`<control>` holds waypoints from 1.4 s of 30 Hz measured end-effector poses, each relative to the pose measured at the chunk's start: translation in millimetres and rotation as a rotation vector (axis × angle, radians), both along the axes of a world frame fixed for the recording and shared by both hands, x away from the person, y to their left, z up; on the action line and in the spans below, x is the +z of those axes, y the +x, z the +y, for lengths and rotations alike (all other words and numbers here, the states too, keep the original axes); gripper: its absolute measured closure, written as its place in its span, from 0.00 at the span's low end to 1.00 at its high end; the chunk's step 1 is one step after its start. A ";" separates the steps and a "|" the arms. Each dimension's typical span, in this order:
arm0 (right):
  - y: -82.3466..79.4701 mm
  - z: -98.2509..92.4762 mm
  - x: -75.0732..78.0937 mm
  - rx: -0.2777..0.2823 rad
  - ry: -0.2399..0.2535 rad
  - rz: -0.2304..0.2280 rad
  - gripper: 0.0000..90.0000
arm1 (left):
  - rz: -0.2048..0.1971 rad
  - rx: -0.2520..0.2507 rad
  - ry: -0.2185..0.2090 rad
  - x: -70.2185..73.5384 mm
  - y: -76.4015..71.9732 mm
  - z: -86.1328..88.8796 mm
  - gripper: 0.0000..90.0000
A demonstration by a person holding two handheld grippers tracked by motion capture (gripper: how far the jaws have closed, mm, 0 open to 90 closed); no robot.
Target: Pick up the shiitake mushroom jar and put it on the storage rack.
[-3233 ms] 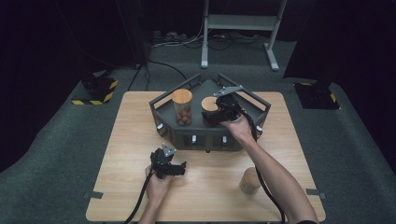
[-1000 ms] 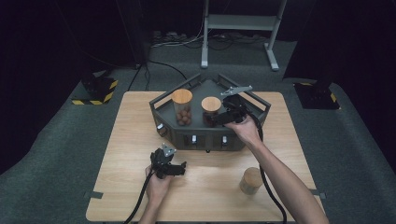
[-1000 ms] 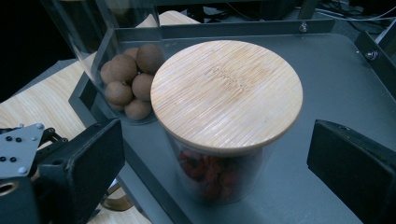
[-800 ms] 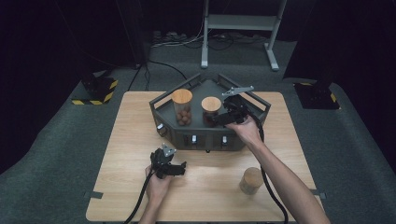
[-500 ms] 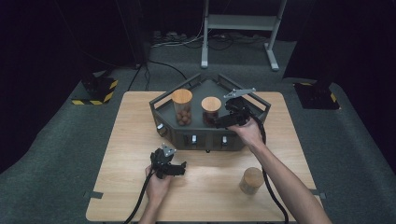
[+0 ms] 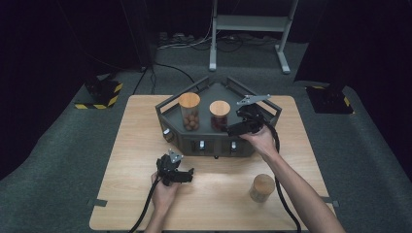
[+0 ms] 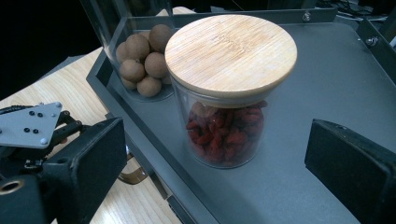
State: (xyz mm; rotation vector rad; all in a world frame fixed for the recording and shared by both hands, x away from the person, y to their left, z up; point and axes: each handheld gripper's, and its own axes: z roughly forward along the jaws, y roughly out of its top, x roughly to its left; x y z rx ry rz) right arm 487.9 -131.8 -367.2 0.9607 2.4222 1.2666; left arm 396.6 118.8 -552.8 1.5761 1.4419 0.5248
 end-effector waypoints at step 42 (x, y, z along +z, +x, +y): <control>-16.4 -20.5 0.5 0.002 0.042 -0.040 0.08 | -0.002 0.002 -0.001 -0.2 0.1 -0.2 0.05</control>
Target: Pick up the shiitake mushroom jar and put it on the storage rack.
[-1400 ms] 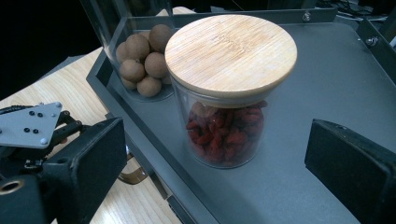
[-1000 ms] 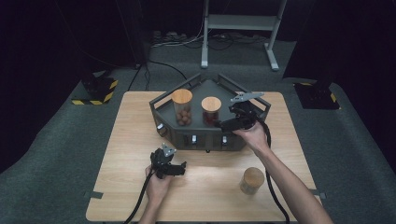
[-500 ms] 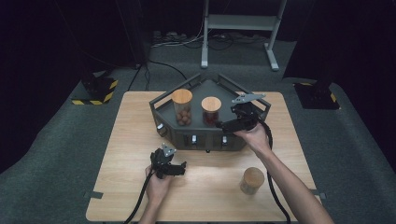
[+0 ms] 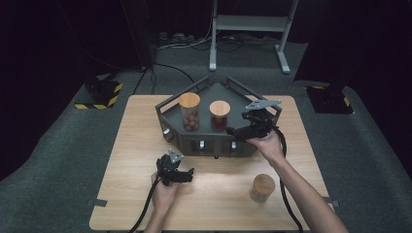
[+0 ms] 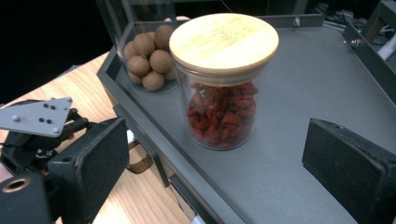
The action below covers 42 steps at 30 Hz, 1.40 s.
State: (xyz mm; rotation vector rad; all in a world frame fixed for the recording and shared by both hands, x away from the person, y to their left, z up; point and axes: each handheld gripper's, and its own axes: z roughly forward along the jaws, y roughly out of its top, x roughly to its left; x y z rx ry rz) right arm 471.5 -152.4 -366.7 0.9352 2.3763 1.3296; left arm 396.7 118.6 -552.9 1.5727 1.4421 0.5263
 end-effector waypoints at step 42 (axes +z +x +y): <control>-20.6 -27.1 -11.3 -0.021 0.059 -0.038 0.10 | 0.000 0.000 0.000 0.0 0.0 0.0 0.05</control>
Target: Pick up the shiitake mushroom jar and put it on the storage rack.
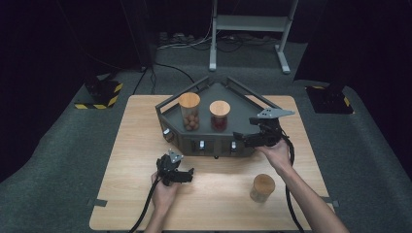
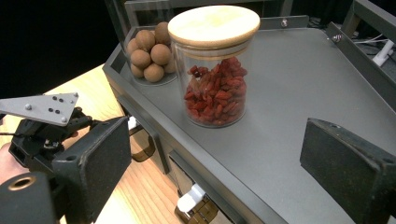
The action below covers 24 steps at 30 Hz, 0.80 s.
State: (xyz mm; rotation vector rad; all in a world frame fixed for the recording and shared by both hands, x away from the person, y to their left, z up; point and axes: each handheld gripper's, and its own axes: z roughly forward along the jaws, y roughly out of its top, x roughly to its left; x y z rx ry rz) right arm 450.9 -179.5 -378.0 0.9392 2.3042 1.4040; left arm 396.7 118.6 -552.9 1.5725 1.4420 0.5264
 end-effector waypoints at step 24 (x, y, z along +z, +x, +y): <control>-10.1 -14.6 -11.3 -0.005 0.012 0.001 0.10 | 0.000 0.000 0.000 0.0 0.0 0.0 0.05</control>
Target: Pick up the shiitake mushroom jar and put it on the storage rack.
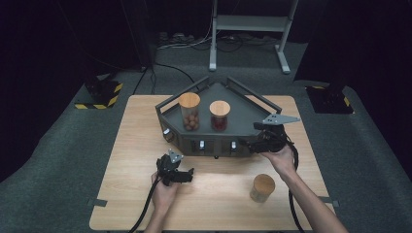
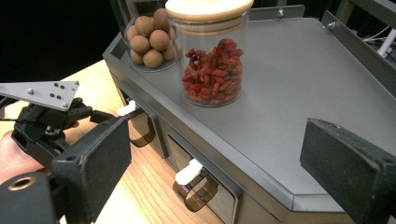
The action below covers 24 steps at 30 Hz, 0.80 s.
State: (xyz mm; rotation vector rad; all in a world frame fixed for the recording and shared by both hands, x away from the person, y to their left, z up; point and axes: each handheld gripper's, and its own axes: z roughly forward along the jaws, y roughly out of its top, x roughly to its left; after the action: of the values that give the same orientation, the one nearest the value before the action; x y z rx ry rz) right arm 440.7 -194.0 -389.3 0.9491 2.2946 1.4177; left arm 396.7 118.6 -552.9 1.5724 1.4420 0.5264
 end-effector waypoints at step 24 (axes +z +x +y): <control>-9.7 -14.5 -13.9 -0.009 0.045 0.021 0.10 | 0.000 0.000 0.001 0.0 0.0 0.1 0.05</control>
State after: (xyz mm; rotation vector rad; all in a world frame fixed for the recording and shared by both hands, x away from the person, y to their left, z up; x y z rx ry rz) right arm 431.0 -208.6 -403.2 0.9904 2.2797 1.4689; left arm 396.7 118.6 -552.9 1.5736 1.4418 0.5267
